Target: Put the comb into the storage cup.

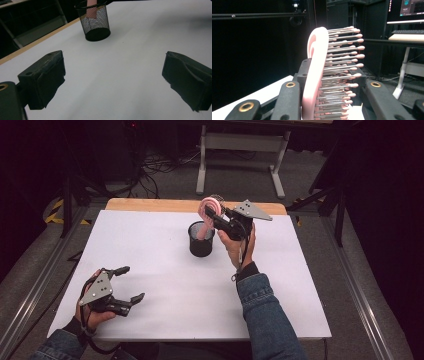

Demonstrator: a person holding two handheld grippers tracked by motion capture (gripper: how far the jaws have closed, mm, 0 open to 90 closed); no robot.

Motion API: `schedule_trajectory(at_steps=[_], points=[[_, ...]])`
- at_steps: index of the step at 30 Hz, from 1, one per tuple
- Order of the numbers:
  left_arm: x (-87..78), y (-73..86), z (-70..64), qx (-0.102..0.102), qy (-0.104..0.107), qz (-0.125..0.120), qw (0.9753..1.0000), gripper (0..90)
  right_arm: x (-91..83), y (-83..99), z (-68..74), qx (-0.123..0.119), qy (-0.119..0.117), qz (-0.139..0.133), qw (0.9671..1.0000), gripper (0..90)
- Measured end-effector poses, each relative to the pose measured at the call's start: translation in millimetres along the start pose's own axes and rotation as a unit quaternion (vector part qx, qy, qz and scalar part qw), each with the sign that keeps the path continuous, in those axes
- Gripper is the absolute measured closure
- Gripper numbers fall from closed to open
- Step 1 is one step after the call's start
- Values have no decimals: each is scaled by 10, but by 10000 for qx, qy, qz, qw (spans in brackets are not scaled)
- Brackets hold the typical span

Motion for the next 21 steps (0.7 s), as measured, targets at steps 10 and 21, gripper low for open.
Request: schedule_trajectory(at_steps=[10, 21], points=[[13, 6, -1, -12, 24, 30, 10000, 57, 42, 127, -31, 110, -23, 116, 9999, 636], [18, 9, -2, 7, 2, 59, 10000, 62, 70, 233, -50, 175, -40, 214, 9996, 635]])
Point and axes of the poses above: each handheld gripper's, and its own axes: x roughly forward along the jaws, y roughly out of its underside, z roughly to its left, the point moved 2 cm from there along x, roughly forward along the jaws, and after that the axes turned 6 degrees about x, right-handed, at the moved point
